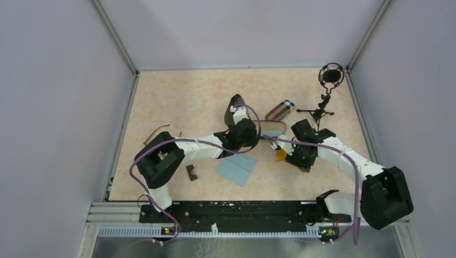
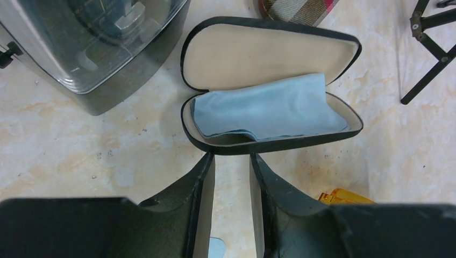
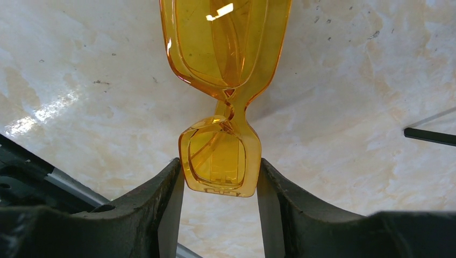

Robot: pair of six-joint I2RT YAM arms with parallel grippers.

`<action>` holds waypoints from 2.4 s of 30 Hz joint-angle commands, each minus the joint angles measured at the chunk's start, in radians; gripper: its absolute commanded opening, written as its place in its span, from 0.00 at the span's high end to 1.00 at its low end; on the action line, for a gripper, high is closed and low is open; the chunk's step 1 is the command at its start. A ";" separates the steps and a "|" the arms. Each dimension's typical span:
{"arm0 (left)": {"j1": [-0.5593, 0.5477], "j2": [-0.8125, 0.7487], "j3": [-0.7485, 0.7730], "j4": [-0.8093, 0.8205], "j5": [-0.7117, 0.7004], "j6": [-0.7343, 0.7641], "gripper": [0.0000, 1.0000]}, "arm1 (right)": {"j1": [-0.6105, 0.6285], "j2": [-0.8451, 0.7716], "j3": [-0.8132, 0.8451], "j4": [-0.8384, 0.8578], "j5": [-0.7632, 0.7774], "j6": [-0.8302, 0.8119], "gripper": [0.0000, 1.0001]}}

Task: Organize the sunglasses
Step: Place the sunglasses in the sunglasses case.

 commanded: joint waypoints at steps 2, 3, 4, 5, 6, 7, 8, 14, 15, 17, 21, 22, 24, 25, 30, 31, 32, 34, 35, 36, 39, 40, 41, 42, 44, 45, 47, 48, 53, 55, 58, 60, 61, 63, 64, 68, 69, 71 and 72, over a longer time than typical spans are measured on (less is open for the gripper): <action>0.014 0.005 0.015 0.060 0.041 -0.013 0.65 | -0.040 0.005 -0.008 0.042 -0.061 -0.041 0.80; 0.013 -0.008 0.007 0.063 0.053 -0.018 0.65 | -0.045 0.000 -0.010 0.037 -0.068 -0.045 0.80; 0.013 -0.022 -0.005 0.069 0.058 -0.026 0.65 | -0.050 -0.007 -0.013 0.036 -0.072 -0.047 0.80; 0.014 -0.041 -0.022 0.081 0.055 -0.038 0.64 | -0.053 -0.016 -0.018 0.038 -0.074 -0.050 0.80; 0.013 -0.058 -0.043 0.103 0.043 -0.050 0.62 | -0.054 -0.023 -0.025 0.041 -0.073 -0.052 0.81; 0.013 -0.072 -0.060 0.114 0.021 -0.064 0.58 | -0.056 -0.029 -0.034 0.045 -0.073 -0.053 0.80; 0.013 -0.081 -0.069 0.113 -0.002 -0.083 0.55 | -0.057 -0.031 -0.039 0.048 -0.072 -0.052 0.80; 0.034 -0.062 -0.063 0.104 -0.017 -0.171 0.53 | -0.061 -0.036 -0.065 0.061 -0.085 -0.044 0.80; 0.039 -0.057 -0.069 0.121 0.003 -0.182 0.53 | -0.061 -0.037 -0.071 0.064 -0.085 -0.044 0.81; 0.051 -0.043 -0.079 0.154 0.043 -0.213 0.53 | -0.063 -0.039 -0.080 0.069 -0.087 -0.044 0.80; 0.075 -0.011 -0.096 0.211 0.097 -0.270 0.52 | -0.067 -0.040 -0.092 0.076 -0.097 -0.045 0.80; 0.080 -0.004 -0.100 0.226 0.105 -0.279 0.51 | -0.069 -0.040 -0.095 0.078 -0.099 -0.045 0.80; 0.087 0.018 -0.097 0.240 0.125 -0.292 0.52 | -0.070 -0.041 -0.101 0.082 -0.104 -0.046 0.80; 0.091 0.030 -0.091 0.240 0.135 -0.296 0.52 | -0.070 -0.042 -0.105 0.084 -0.105 -0.047 0.81; 0.097 0.077 -0.077 0.248 0.181 -0.311 0.56 | -0.075 -0.061 -0.101 0.070 -0.125 -0.050 0.81; 0.099 0.083 -0.078 0.252 0.187 -0.312 0.57 | -0.076 -0.068 -0.095 0.061 -0.134 -0.051 0.81; 0.099 0.086 -0.079 0.257 0.191 -0.313 0.59 | -0.077 -0.076 -0.085 0.048 -0.142 -0.050 0.81; 0.101 0.088 -0.083 0.262 0.199 -0.312 0.61 | -0.077 -0.099 -0.051 -0.002 -0.172 -0.049 0.81; 0.101 0.089 -0.085 0.262 0.201 -0.311 0.61 | -0.077 -0.114 -0.025 -0.030 -0.193 -0.049 0.81; 0.100 0.088 -0.088 0.262 0.203 -0.309 0.61 | -0.077 -0.132 0.005 -0.056 -0.208 -0.048 0.81; 0.101 0.082 -0.100 0.267 0.204 -0.301 0.62 | -0.076 -0.174 0.105 -0.106 -0.226 -0.053 0.82; 0.101 0.079 -0.103 0.268 0.205 -0.298 0.63 | -0.077 -0.178 0.140 -0.112 -0.224 -0.058 0.82; 0.101 0.078 -0.107 0.272 0.206 -0.296 0.63 | -0.076 -0.176 0.172 -0.111 -0.217 -0.063 0.82; 0.100 0.076 -0.113 0.277 0.207 -0.293 0.63 | -0.077 -0.170 0.201 -0.107 -0.209 -0.070 0.83; 0.101 0.071 -0.124 0.290 0.212 -0.288 0.64 | -0.077 -0.141 0.251 -0.094 -0.194 -0.086 0.83; 0.100 0.068 -0.131 0.296 0.212 -0.285 0.64 | -0.077 -0.118 0.274 -0.089 -0.190 -0.091 0.84; 0.101 0.063 -0.140 0.298 0.211 -0.277 0.65 | -0.076 -0.062 0.321 -0.082 -0.192 -0.093 0.84; 0.101 0.060 -0.144 0.298 0.209 -0.274 0.65 | -0.076 -0.041 0.351 -0.080 -0.199 -0.094 0.84; 0.100 0.054 -0.154 0.300 0.206 -0.248 0.66 | -0.077 0.026 0.447 -0.096 -0.260 -0.096 0.84; 0.101 0.055 -0.154 0.301 0.207 -0.239 0.66 | -0.075 0.040 0.458 -0.081 -0.273 -0.111 0.84; 0.100 0.055 -0.154 0.303 0.205 -0.229 0.67 | -0.076 0.080 0.473 -0.072 -0.301 -0.139 0.84; 0.101 0.054 -0.153 0.299 0.202 -0.220 0.67 | -0.077 0.108 0.472 -0.070 -0.329 -0.177 0.84; 0.100 0.053 -0.154 0.296 0.197 -0.216 0.67 | -0.075 0.122 0.468 -0.060 -0.336 -0.198 0.84; 0.100 0.052 -0.155 0.294 0.191 -0.214 0.67 | -0.075 0.146 0.463 -0.041 -0.347 -0.226 0.84; 0.101 0.050 -0.156 0.294 0.191 -0.212 0.67 | -0.075 0.161 0.463 -0.032 -0.348 -0.233 0.84; 0.101 0.046 -0.159 0.291 0.187 -0.204 0.67 | -0.074 0.212 0.465 0.018 -0.327 -0.241 0.86; 0.101 0.044 -0.160 0.292 0.185 -0.203 0.67 | -0.075 0.220 0.466 0.029 -0.323 -0.243 0.86; 0.101 0.043 -0.160 0.291 0.183 -0.200 0.68 | -0.074 0.233 0.465 0.041 -0.317 -0.246 0.87; 0.101 0.043 -0.159 0.291 0.183 -0.197 0.68 | -0.075 0.239 0.464 0.046 -0.315 -0.248 0.86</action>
